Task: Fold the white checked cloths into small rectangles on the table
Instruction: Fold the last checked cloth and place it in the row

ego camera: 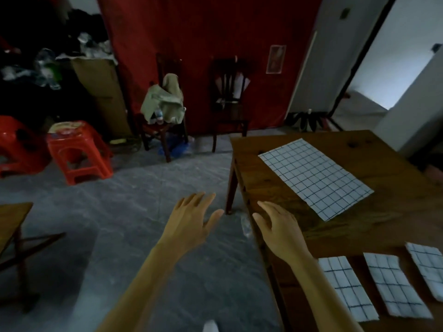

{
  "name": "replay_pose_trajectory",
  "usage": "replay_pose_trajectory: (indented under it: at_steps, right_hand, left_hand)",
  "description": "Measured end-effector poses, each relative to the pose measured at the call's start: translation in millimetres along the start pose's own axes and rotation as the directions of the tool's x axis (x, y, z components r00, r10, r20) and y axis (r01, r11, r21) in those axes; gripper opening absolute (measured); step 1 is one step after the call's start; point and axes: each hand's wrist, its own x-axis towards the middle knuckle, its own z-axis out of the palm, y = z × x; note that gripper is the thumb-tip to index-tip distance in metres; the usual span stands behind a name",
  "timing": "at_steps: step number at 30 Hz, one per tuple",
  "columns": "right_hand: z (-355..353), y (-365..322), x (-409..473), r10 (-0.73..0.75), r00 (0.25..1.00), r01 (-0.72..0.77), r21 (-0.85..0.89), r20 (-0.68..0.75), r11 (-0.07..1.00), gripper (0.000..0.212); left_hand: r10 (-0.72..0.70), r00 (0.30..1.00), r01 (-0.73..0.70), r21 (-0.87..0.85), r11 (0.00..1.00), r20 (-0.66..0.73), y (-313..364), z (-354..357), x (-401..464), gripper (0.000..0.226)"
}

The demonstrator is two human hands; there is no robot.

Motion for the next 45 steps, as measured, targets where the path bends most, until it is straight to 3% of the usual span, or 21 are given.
replay_pose_trajectory:
  at_steps: [5,12,16,21,27,33,37,40,45]
  right_hand:
    - [34,-6,87,0.066,0.995,-0.069,-0.03,-0.078,0.997,0.051]
    - [65,-13,228,0.176,0.981,-0.165,0.123,-0.084,0.979,0.05]
    - [59,-21,297,0.24,0.962,-0.225,0.117,-0.134,0.967,0.046]
    - [64,-15,369,0.31,0.935,-0.295,0.11,-0.174,0.949,0.046]
    - [84,-17,453,0.445,0.843,-0.453,0.048,-0.303,0.89,0.042]
    - [85,-43,524,0.577,0.726,-0.571,0.14,-0.374,0.809,0.041]
    - [73,-46,551,0.705,0.547,-0.71,0.196,-0.451,0.676,0.041]
    - [70,-34,561,0.782,0.399,-0.778,0.275,-0.478,0.565,0.04]
    - [75,8,572,0.815,0.177,-0.818,0.378,-0.552,0.434,0.038]
  left_hand:
    - [0.076,0.997,-0.075,-0.007,0.997,0.026,-57,6,81,0.078]
    - [0.096,0.983,-0.096,-0.005,0.995,0.155,-130,3,227,0.08]
    - [0.168,0.976,-0.163,-0.047,0.985,0.138,-150,-4,308,0.059]
    - [0.251,0.949,-0.226,-0.146,0.963,0.189,-175,8,402,0.054]
    - [0.443,0.873,-0.397,-0.232,0.888,0.203,-218,43,516,0.055]
    - [0.634,0.727,-0.545,-0.339,0.766,0.263,-239,56,622,0.056]
    - [0.787,0.546,-0.677,-0.401,0.617,0.288,-206,57,693,0.054]
    - [0.889,0.37,-0.805,-0.384,0.451,0.27,-172,70,725,0.049]
    - [0.947,0.1,-0.892,-0.393,0.221,0.304,-109,124,771,0.052]
